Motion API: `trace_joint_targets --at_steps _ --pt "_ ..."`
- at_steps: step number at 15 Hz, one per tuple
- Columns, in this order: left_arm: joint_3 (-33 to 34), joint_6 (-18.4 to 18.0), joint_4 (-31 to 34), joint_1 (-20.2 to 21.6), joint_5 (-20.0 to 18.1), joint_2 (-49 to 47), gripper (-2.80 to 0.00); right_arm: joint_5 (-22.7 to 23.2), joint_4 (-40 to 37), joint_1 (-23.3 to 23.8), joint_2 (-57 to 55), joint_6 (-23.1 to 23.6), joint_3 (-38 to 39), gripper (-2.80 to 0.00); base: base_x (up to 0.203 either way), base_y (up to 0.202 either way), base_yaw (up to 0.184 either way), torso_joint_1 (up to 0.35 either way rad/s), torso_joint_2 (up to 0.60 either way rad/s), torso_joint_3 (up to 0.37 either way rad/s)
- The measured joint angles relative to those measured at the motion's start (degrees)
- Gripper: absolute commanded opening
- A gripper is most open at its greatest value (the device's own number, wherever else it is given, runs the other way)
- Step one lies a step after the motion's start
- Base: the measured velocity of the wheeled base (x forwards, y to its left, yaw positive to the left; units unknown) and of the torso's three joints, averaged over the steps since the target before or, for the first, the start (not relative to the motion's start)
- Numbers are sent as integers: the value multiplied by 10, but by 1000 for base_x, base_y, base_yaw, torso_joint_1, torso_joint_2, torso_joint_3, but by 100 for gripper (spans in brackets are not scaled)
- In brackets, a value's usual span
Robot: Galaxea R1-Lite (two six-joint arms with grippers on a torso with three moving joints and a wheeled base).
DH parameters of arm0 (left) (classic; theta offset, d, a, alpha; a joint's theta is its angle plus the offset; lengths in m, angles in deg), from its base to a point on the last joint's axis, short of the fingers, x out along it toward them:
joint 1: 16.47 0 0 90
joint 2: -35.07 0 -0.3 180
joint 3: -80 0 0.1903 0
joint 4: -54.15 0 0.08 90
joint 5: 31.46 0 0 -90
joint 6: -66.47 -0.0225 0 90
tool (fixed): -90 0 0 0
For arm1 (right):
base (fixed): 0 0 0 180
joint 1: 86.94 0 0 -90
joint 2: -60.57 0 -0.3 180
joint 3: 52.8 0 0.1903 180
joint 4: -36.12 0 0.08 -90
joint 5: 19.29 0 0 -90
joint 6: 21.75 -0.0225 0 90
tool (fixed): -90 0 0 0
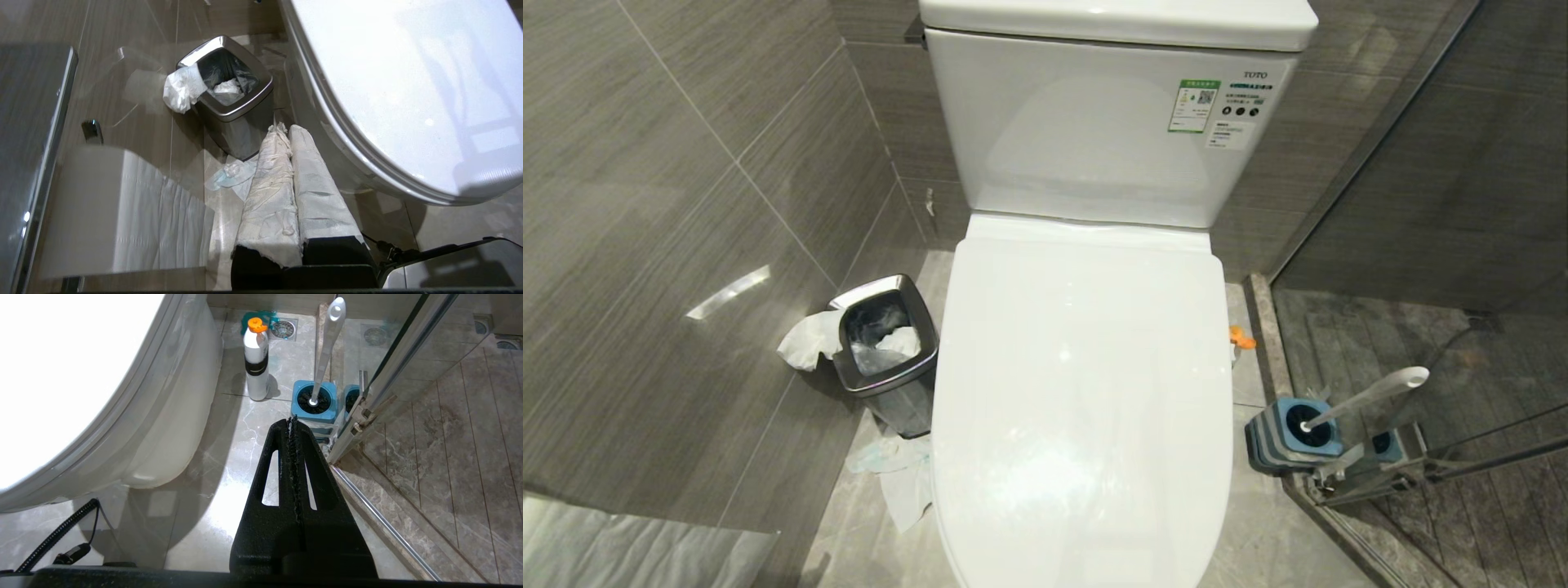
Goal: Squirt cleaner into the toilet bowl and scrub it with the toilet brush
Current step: Use the left hand to lift the toilet lid slightly
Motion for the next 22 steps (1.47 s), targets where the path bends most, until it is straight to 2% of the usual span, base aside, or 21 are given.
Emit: trace_joint_targets --at_steps 6,9,18,22 --pt "-52 -67 -3 4 -8 -77 -280 0 0 0 0 0 0 -280 0 0 0 0 0 0" --pt "-69 -77 -4 4 -12 -107 -280 0 0 0 0 0 0 -280 0 0 0 0 0 0" --pt "-51 -105 5 2 -13 -129 -280 0 0 0 0 0 0 -280 0 0 0 0 0 0" --pt "-117 -111 5 1 -13 -184 -280 0 0 0 0 0 0 -280 0 0 0 0 0 0"
